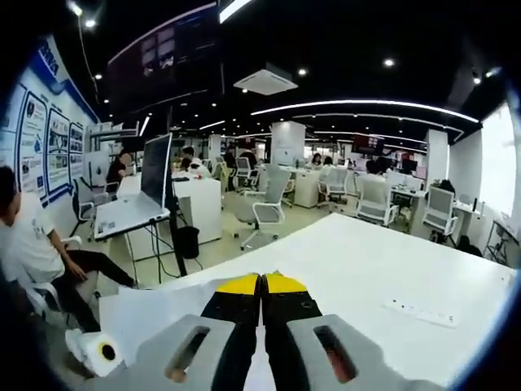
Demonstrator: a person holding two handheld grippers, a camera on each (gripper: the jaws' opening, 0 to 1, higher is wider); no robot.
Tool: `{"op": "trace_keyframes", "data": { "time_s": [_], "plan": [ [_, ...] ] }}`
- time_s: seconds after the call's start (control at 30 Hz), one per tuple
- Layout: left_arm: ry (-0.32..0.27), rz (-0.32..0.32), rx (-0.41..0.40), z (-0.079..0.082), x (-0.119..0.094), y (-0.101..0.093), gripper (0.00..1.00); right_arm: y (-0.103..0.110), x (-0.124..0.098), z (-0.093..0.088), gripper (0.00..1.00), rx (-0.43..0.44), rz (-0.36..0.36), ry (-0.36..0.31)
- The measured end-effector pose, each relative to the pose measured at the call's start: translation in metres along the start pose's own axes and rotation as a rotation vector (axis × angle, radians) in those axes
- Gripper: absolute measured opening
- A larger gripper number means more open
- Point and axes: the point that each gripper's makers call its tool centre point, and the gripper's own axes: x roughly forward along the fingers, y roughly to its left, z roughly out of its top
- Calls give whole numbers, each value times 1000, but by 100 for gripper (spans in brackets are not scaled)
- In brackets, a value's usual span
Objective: Organize the stack of printing papers by aligning and flattening the scattered papers on the table
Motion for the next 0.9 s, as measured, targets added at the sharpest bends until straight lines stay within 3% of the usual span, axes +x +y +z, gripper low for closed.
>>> {"op": "trace_keyframes", "data": {
  "time_s": [0.33, 0.9],
  "plan": [
    [-3, -3, 3, 0, 0, -1, 35, 16, 9, -16, 0, -36, 27, 39],
    [-12, -8, 29, 0, 1, 0, 29, 21, 12, -22, 0, -19, 65, 63]
  ]
}}
